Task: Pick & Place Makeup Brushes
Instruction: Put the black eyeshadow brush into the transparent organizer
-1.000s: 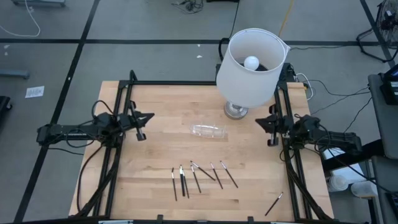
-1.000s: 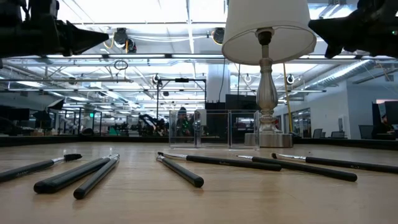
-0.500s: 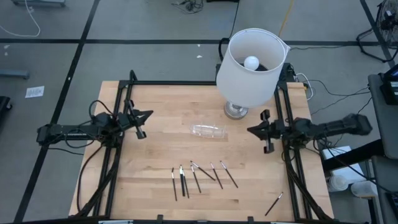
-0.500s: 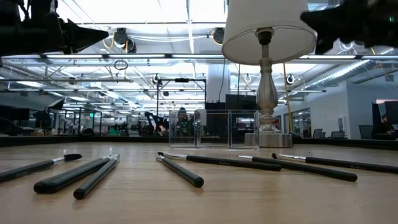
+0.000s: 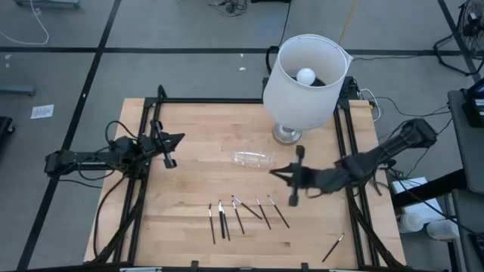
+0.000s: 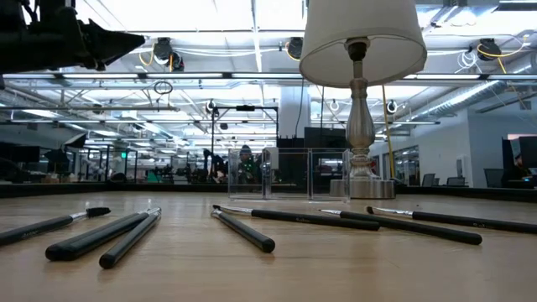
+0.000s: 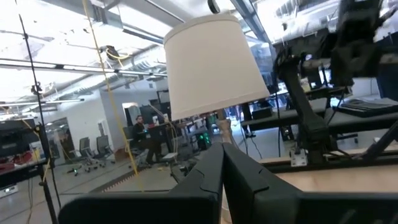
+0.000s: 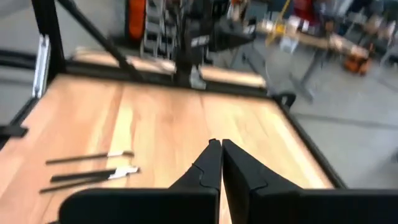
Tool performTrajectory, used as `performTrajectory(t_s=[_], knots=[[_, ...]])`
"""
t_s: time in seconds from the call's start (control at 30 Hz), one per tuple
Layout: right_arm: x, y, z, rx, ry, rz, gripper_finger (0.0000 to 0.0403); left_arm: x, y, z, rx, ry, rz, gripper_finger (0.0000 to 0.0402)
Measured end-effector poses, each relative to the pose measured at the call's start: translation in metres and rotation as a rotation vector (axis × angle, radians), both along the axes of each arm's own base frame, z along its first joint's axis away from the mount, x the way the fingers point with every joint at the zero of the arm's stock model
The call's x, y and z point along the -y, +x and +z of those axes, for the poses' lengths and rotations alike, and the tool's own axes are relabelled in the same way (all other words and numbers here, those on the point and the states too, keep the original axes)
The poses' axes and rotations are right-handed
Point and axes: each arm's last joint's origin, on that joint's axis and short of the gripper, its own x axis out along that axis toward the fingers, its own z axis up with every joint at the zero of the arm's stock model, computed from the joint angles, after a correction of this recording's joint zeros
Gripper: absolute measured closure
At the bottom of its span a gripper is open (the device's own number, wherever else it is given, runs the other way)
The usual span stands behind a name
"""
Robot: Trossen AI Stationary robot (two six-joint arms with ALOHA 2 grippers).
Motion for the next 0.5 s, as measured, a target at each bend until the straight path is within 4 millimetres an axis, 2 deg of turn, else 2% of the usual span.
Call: performTrajectory(t_s=[0.13, 0.27, 0.37, 0.5], knots=[[-0.025, 0.021, 0.014, -0.145, 0.047, -0.027, 0.0403, 0.0, 0.0, 0.0, -0.003, 0.0, 0.004, 0.0385], [-0.044, 0.033, 0.023, -0.26, 0.101, -0.078, 0.0403, 0.0, 0.0, 0.0, -0.001, -0.007, 0.006, 0.0385], [-0.05, 0.035, 0.02, -0.35, 0.154, -0.161, 0.0403, 0.0, 0.0, 0.0, 0.0, -0.007, 0.006, 0.0385], [-0.052, 0.033, 0.005, -0.499, 0.298, -0.273, 0.0403, 0.0, -0.001, 0.002, 0.022, -0.006, 0.005, 0.0385]])
